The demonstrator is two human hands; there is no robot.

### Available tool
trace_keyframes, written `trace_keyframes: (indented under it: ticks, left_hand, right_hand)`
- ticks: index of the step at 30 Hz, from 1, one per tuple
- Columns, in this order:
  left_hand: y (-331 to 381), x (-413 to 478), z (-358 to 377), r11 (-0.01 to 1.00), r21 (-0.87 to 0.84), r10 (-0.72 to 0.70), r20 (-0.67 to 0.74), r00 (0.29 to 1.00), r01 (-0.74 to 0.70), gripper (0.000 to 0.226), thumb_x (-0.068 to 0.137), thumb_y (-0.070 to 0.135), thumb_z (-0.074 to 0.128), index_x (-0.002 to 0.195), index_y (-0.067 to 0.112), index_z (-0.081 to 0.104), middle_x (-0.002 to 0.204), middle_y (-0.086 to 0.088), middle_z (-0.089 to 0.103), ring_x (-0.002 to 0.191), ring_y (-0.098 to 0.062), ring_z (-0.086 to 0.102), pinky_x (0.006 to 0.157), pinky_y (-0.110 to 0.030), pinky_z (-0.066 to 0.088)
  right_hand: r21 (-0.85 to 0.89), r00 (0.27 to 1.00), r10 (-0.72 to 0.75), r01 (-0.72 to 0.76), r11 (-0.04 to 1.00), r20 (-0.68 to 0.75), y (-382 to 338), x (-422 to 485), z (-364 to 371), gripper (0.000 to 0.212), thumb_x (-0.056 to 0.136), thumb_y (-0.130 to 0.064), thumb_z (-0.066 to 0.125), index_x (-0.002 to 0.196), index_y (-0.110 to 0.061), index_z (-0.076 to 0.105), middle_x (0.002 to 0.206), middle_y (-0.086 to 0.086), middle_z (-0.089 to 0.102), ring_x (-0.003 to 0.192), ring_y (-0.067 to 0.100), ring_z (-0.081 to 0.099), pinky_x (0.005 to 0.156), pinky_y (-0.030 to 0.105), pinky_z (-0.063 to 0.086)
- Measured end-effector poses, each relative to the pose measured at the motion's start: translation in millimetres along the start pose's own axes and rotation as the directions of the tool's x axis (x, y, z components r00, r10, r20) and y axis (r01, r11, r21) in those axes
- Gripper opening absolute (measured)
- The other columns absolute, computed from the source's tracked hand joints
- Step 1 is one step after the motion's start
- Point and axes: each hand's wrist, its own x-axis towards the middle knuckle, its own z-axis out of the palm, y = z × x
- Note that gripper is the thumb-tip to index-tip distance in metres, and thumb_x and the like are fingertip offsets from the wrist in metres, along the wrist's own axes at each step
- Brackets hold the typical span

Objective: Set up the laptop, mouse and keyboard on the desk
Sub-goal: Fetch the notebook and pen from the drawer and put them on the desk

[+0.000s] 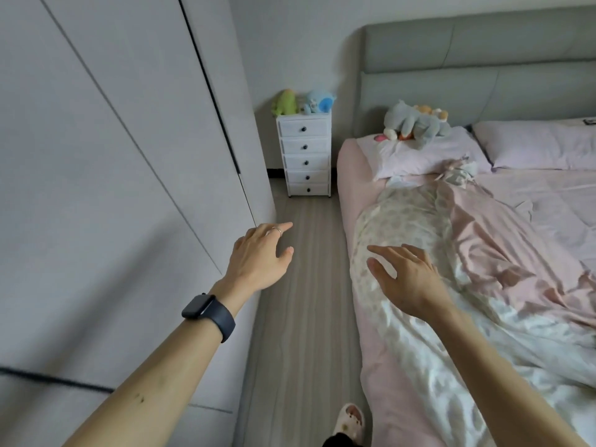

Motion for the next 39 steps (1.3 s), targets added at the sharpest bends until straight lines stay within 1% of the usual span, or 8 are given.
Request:
trace_keyframes:
  ticks: [6,10,15,22,26,29,35,39]
  left_hand:
    - [-15.1,126.2,13.9,0.998,-0.045,-0.046,0.048,0.998,0.048,0.05,0.095,0.038,0.048,0.144,0.033,0.042,0.144,0.006,0.048,0.132,-0.021,0.043,0.109,-0.041,0.036]
    - [-41.2,210.4,25.5,0.996,-0.046,-0.07,0.071,0.995,0.073,0.05,0.095,0.038,0.048,0.145,0.032,0.041,0.146,0.006,0.048,0.133,-0.021,0.043,0.109,-0.041,0.036]
    - [-82.5,333.5,36.6,0.993,-0.073,-0.084,0.09,0.992,0.091,0.051,0.096,0.039,0.047,0.146,0.032,0.04,0.147,0.003,0.047,0.134,-0.021,0.043,0.109,-0.04,0.036]
    - [-118.8,471.8,49.4,0.988,-0.105,-0.081,0.248,0.965,0.11,0.052,0.097,0.039,0.046,0.147,0.028,0.039,0.147,0.0,0.046,0.133,-0.023,0.044,0.107,-0.04,0.038]
    - [-129.3,538.1,62.9,0.984,-0.127,-0.074,0.358,0.931,0.127,0.051,0.097,0.038,0.046,0.148,0.028,0.039,0.148,-0.001,0.045,0.129,-0.022,0.048,0.106,-0.04,0.04]
    - [-136.3,592.2,75.7,0.984,-0.124,-0.07,0.387,0.919,0.127,0.051,0.097,0.036,0.046,0.147,0.027,0.04,0.149,0.0,0.044,0.132,-0.022,0.045,0.106,-0.038,0.04]
    - [-150.0,700.9,109.1,0.961,-0.145,-0.148,0.45,0.881,0.235,0.049,0.097,0.039,0.046,0.145,0.029,0.042,0.147,0.0,0.046,0.12,-0.02,0.055,0.101,-0.039,0.046]
    - [-153.4,772.2,122.2,0.927,-0.189,-0.196,0.489,0.85,0.323,0.047,0.098,0.038,0.046,0.143,0.028,0.044,0.149,0.003,0.045,0.131,-0.018,0.048,0.105,-0.039,0.042]
  right_hand:
    - [0.005,0.999,-0.01,0.01,1.0,0.045,9.5,137.5,-1.9,0.051,0.094,-0.061,0.038,0.139,-0.04,0.054,0.141,-0.015,0.057,0.141,0.022,0.034,0.111,0.045,0.039]
    - [-0.027,0.997,-0.011,0.013,1.0,0.082,8.0,229.8,5.4,0.048,0.096,-0.059,0.041,0.14,-0.043,0.052,0.142,-0.017,0.055,0.142,0.019,0.031,0.113,0.044,0.036]
    - [-0.03,0.998,-0.027,0.028,0.999,0.055,-1.3,356.3,23.8,0.046,0.094,-0.058,0.044,0.137,-0.043,0.054,0.139,-0.017,0.058,0.139,0.021,0.037,0.11,0.046,0.04]
    - [-0.004,0.996,0.039,-0.039,0.999,0.074,-24.8,493.9,36.4,0.043,0.098,-0.05,0.048,0.14,-0.04,0.054,0.141,-0.013,0.057,0.137,0.02,0.037,0.111,0.038,0.038]
    - [0.048,0.987,0.114,-0.12,0.992,0.114,-19.0,548.6,49.8,0.042,0.098,-0.049,0.05,0.139,-0.04,0.054,0.141,-0.012,0.056,0.135,0.021,0.039,0.11,0.036,0.036]
    - [0.087,0.978,0.154,-0.167,0.982,0.141,-5.1,596.4,60.4,0.041,0.098,-0.046,0.053,0.138,-0.041,0.056,0.142,-0.011,0.056,0.132,0.025,0.044,0.109,0.037,0.037]
    - [0.078,0.957,0.149,-0.173,0.982,0.247,22.9,711.7,77.7,0.041,0.098,-0.043,0.053,0.139,-0.037,0.056,0.142,-0.006,0.057,0.13,0.023,0.05,0.106,0.033,0.039]
    - [0.06,0.948,0.106,-0.13,0.99,0.3,28.9,799.3,78.1,0.042,0.098,-0.041,0.053,0.139,-0.033,0.057,0.139,-0.005,0.059,0.129,0.024,0.052,0.107,0.034,0.04]
